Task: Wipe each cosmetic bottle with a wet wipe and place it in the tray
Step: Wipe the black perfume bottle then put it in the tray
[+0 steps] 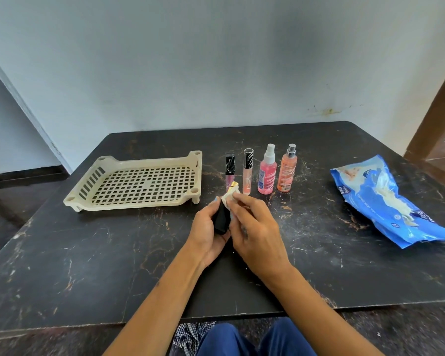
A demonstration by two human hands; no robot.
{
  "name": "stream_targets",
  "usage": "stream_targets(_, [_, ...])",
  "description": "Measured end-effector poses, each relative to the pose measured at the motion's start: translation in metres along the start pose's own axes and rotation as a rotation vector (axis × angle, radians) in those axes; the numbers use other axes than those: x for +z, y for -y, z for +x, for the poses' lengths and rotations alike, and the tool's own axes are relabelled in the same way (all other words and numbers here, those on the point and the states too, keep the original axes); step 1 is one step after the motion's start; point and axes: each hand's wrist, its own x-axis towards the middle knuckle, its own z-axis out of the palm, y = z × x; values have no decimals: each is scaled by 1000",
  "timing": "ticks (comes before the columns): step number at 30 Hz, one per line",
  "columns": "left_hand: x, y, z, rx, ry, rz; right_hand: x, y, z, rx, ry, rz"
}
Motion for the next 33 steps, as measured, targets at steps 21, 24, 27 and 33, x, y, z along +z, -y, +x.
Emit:
stream_targets(21, [0, -3, -1, -143, 0, 2, -2, 4, -3, -89, 70, 167])
stream_targets(24, [-1, -4, 0, -175, 16, -15, -2, 5, -4, -115, 67, 170])
stream_targets(27, [0, -3, -1, -121, 3, -31, 1, 3, -3, -45, 15, 143])
stream_targets(33, [3, -1, 0, -59, -7, -5, -1, -1, 0, 24, -48, 116])
